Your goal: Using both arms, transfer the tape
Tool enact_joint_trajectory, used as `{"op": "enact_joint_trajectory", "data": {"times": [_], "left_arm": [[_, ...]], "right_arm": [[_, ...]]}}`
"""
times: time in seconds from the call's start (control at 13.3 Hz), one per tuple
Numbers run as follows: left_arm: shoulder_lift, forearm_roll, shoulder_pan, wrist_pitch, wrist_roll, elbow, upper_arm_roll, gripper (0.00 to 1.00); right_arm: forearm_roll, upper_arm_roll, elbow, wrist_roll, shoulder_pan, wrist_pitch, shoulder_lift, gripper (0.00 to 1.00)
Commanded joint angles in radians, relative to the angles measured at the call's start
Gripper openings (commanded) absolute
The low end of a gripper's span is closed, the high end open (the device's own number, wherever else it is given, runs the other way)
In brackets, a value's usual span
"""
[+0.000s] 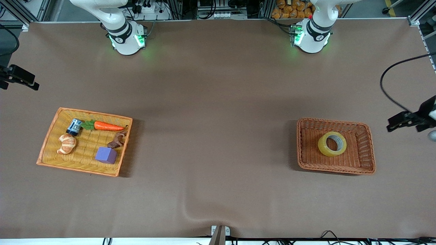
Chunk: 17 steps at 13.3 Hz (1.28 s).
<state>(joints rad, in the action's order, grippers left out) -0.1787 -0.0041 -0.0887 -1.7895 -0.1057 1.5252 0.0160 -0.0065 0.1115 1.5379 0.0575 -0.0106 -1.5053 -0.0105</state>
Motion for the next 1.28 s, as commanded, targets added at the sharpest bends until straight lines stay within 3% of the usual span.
{"op": "enact_joint_trajectory", "data": {"times": [0.0,0.15,0.45,1.2], "left_arm": [[0.051,-0.016,-0.005,0.105,0.015,-0.04,-0.007,1.0],[0.109,-0.027,0.004,0.23,0.117,-0.036,-0.025,1.0],[0.151,-0.042,0.001,0.286,0.23,-0.024,-0.086,1.0],[0.153,-0.034,0.003,0.2,0.23,0.009,-0.09,1.0]], "right_arm": [[0.005,-0.012,-0.012,-0.001,0.021,0.0,0.001,1.0],[0.005,-0.01,-0.013,0.004,0.023,0.002,0.0,1.0],[0.005,-0.01,-0.021,0.008,0.041,0.008,0.0,1.0],[0.005,-0.01,-0.016,0.013,0.052,-0.006,0.004,1.0]]}}
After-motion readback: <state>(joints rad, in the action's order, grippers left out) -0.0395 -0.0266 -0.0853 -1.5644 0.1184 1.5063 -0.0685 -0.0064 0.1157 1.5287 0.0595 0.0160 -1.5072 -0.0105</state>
